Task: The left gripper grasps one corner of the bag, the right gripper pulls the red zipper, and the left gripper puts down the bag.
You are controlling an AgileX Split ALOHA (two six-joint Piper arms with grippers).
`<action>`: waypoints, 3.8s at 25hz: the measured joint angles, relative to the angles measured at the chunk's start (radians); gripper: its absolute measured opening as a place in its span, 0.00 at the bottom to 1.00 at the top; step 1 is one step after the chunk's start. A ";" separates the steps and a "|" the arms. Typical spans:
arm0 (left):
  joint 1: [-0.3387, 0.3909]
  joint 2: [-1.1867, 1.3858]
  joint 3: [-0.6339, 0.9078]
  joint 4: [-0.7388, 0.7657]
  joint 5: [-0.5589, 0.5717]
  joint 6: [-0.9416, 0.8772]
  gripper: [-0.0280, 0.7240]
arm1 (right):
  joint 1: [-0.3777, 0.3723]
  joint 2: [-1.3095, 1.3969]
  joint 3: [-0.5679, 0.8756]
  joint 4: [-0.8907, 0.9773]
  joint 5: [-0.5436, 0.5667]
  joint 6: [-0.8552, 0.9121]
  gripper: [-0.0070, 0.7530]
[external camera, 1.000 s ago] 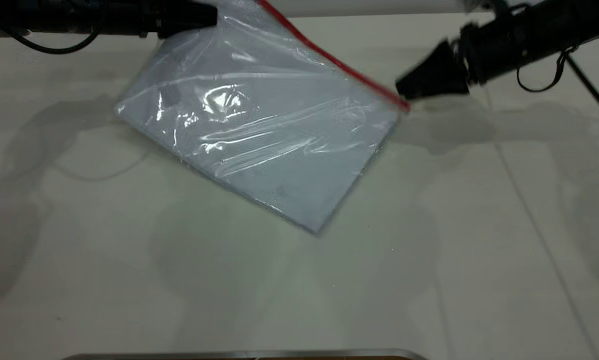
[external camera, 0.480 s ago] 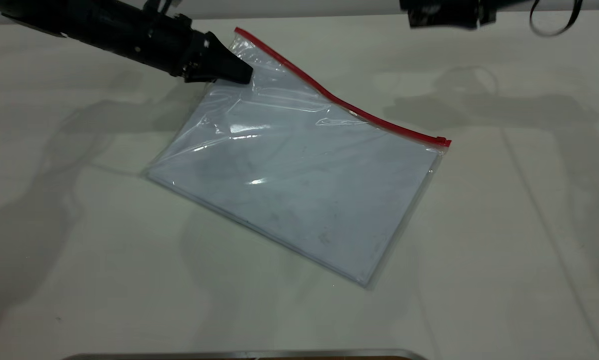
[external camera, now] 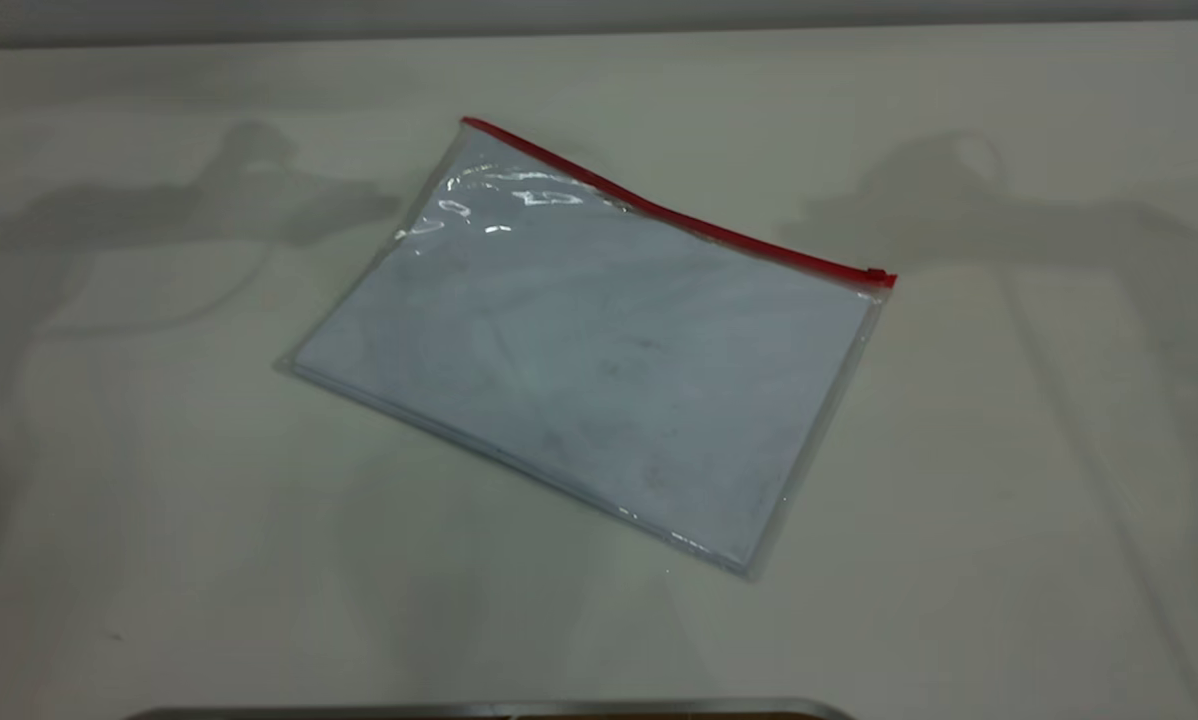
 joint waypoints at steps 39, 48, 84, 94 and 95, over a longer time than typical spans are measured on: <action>-0.008 -1.540 1.233 0.896 0.009 -0.643 0.66 | 0.314 -1.385 1.203 -1.105 -0.091 0.926 0.55; -0.008 -1.989 1.340 1.029 0.006 -0.871 0.66 | 0.314 -1.414 1.228 -1.103 -0.102 0.926 0.54; -0.050 -2.455 1.376 1.152 -0.014 -0.937 0.66 | 0.044 -2.066 1.228 -1.088 -0.065 0.929 0.53; -0.097 -2.455 1.376 1.152 -0.014 -0.937 0.66 | 0.044 -2.066 1.228 -1.082 -0.065 0.929 0.53; -0.097 -2.455 1.376 1.152 -0.014 -0.937 0.66 | 0.044 -2.066 1.228 -1.082 -0.065 0.929 0.53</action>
